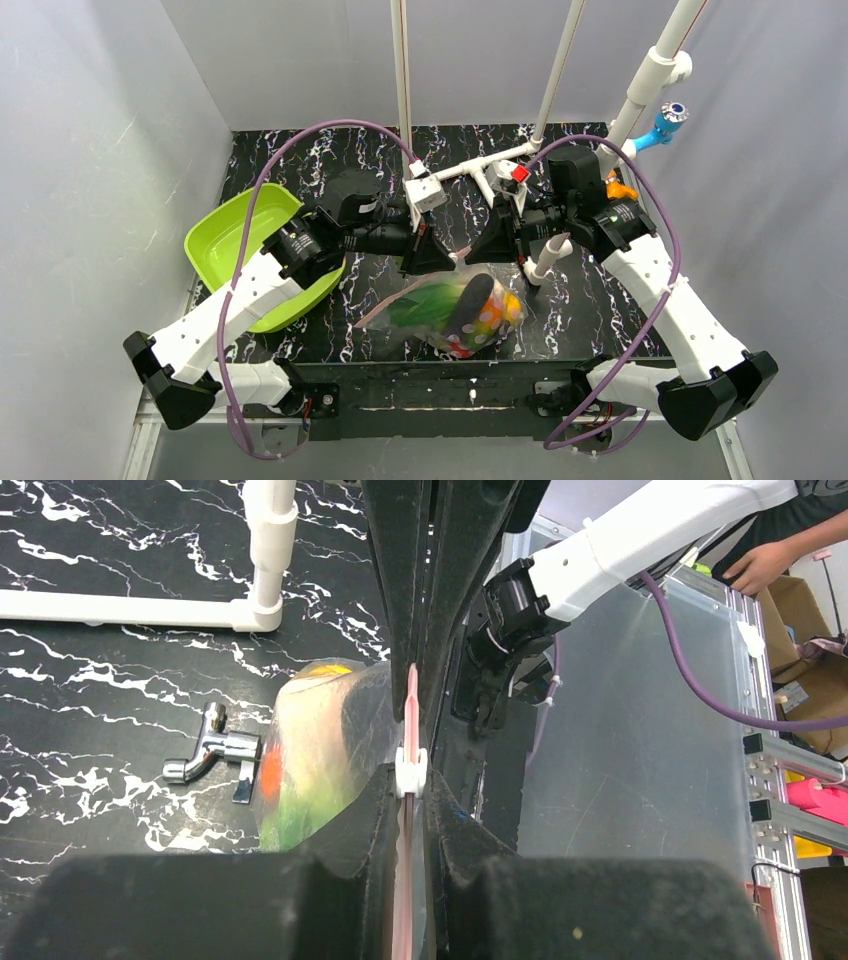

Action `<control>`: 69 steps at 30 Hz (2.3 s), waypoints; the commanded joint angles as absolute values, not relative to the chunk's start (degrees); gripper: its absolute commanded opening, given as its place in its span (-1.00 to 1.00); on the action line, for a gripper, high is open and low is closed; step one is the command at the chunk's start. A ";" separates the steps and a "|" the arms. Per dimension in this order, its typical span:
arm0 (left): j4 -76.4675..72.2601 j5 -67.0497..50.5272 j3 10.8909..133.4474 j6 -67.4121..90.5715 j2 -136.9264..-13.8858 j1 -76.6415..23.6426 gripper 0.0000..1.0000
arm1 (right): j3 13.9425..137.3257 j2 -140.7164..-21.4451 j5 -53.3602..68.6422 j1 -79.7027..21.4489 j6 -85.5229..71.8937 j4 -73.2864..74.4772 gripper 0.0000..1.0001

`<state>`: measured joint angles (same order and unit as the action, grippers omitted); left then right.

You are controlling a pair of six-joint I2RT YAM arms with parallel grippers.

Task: Open the zip-top bag and remove the fake food
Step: Unzip the zipper food storage bag at the center of the board.

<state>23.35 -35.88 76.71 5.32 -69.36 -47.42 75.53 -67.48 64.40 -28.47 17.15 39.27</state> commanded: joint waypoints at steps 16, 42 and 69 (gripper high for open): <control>28.97 -30.77 71.79 2.43 -60.47 -47.11 -1.00 | 76.05 -64.49 64.62 -26.63 16.52 38.51 -0.97; 32.04 -29.81 71.41 -0.83 -59.28 -47.12 -1.00 | 74.31 -61.63 67.84 -25.71 25.48 45.18 -0.59; 23.42 -37.68 72.73 5.01 -65.84 -47.46 -1.00 | 80.02 -67.59 59.58 -32.04 28.31 47.97 -0.46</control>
